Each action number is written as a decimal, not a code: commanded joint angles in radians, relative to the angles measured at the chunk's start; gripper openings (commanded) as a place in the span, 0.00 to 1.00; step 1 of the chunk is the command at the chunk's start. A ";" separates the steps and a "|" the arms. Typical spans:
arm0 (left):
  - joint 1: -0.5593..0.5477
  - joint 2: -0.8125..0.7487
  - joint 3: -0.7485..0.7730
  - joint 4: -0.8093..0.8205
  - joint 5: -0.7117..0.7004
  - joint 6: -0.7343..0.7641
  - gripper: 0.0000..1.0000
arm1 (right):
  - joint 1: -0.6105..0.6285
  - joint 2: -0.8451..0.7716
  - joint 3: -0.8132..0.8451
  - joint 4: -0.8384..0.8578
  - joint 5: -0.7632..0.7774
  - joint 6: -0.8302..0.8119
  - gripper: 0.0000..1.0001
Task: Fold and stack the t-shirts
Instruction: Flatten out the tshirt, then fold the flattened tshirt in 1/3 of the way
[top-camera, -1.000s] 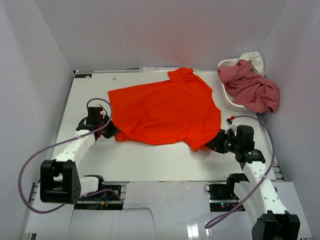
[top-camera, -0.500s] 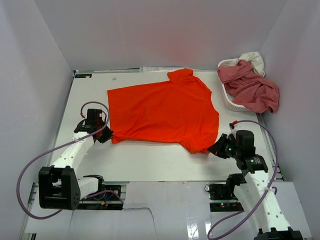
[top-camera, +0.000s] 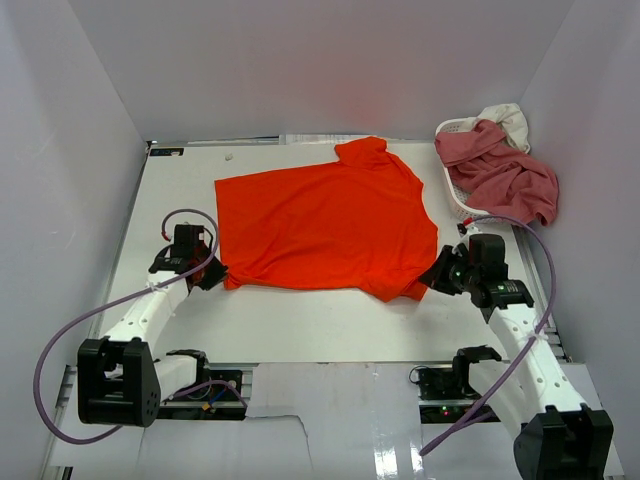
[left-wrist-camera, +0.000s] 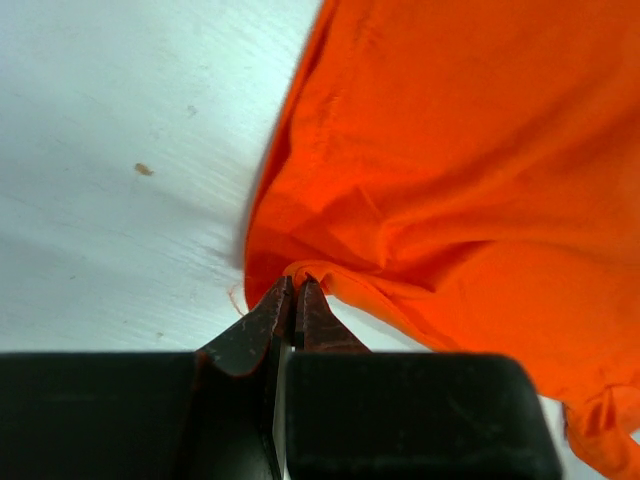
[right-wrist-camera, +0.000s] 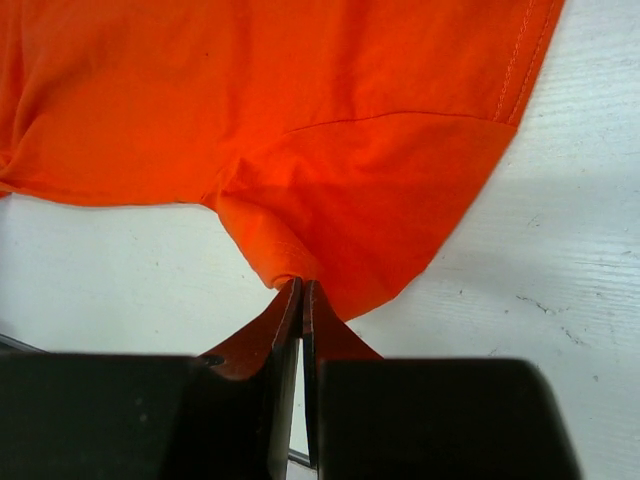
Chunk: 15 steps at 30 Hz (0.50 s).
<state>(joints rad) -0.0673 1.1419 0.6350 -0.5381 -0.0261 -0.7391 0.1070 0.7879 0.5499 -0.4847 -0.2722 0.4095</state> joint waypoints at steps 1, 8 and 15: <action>0.001 -0.065 -0.006 0.102 0.104 0.036 0.00 | 0.005 0.045 0.070 0.074 0.014 -0.035 0.08; 0.000 -0.087 -0.024 0.219 0.248 0.079 0.00 | 0.005 0.114 0.142 0.101 0.037 -0.052 0.08; 0.000 -0.064 -0.027 0.240 0.273 0.093 0.00 | 0.005 0.189 0.219 0.104 0.042 -0.069 0.08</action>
<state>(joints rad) -0.0673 1.0767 0.6155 -0.3355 0.2077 -0.6647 0.1070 0.9604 0.7094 -0.4236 -0.2379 0.3656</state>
